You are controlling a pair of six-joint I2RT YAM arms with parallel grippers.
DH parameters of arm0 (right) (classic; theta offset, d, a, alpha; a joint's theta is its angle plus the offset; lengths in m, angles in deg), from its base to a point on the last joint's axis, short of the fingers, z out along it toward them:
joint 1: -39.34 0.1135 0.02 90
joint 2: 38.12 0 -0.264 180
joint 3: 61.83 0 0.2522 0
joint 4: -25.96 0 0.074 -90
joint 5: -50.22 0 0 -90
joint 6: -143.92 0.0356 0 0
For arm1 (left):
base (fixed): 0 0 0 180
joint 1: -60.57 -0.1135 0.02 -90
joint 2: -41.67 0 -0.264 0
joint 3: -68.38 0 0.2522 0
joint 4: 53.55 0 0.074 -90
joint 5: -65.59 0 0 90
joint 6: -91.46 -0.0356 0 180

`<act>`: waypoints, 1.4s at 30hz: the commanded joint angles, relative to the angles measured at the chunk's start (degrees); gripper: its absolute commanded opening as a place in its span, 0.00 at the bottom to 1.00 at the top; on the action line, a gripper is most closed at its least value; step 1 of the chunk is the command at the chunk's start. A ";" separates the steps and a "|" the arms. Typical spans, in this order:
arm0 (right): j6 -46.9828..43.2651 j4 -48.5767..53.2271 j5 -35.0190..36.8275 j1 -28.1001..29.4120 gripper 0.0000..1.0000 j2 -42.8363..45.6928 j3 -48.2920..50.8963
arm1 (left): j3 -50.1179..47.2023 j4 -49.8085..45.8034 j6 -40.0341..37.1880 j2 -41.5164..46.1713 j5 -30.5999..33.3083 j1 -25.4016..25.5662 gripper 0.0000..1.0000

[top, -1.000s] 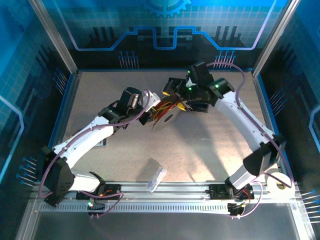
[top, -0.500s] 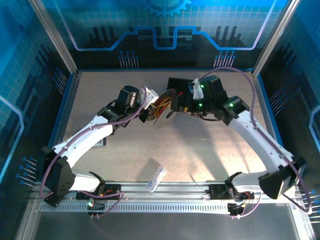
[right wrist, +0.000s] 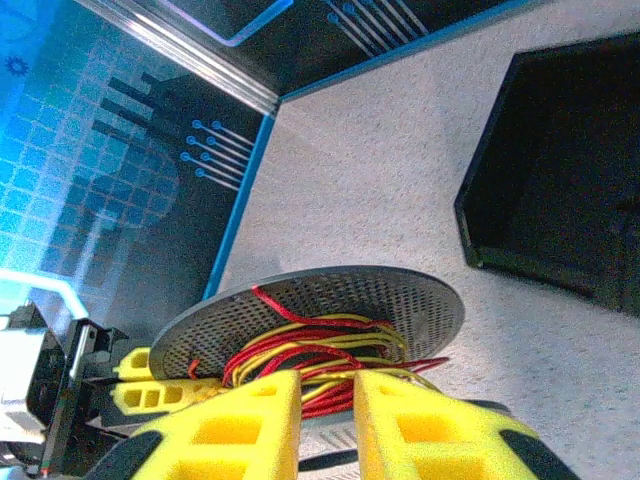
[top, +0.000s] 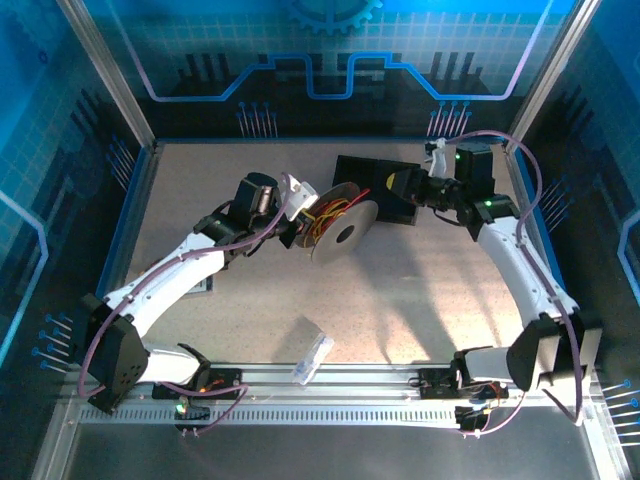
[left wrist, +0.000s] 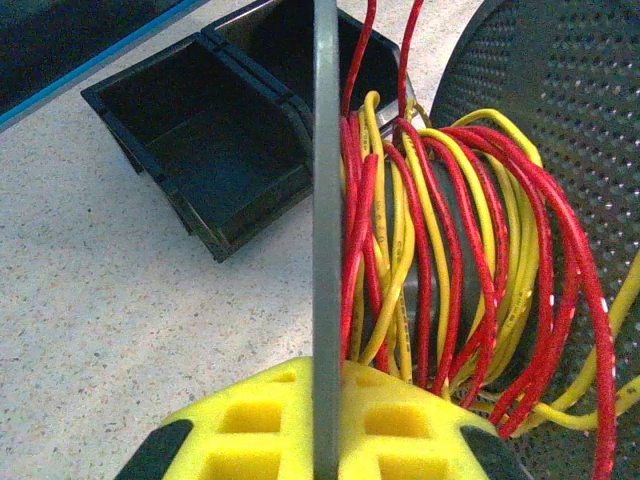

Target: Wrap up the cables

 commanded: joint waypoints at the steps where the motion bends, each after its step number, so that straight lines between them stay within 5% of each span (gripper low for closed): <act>1: 6.03 -11.63 -6.24 0.09 0.21 -1.94 0.61 | 1.20 5.96 1.82 2.70 -3.32 -0.19 0.00; 14: 7.88 -11.68 -7.46 5.23 0.31 -5.63 -0.83 | 1.20 5.77 2.25 2.18 -3.25 -0.23 0.00; 26: 4.49 -4.97 -3.22 9.66 0.21 -4.26 -3.27 | 1.73 5.53 2.76 1.12 -3.07 -0.23 0.00; 36: -10.55 18.54 5.42 16.40 0.07 -10.80 -16.75 | 3.04 4.13 2.95 0.68 -2.91 -0.27 0.00; 42: -13.99 24.26 9.57 19.27 0.15 -12.55 -21.06 | 2.78 4.47 2.96 0.59 -3.18 -0.27 0.00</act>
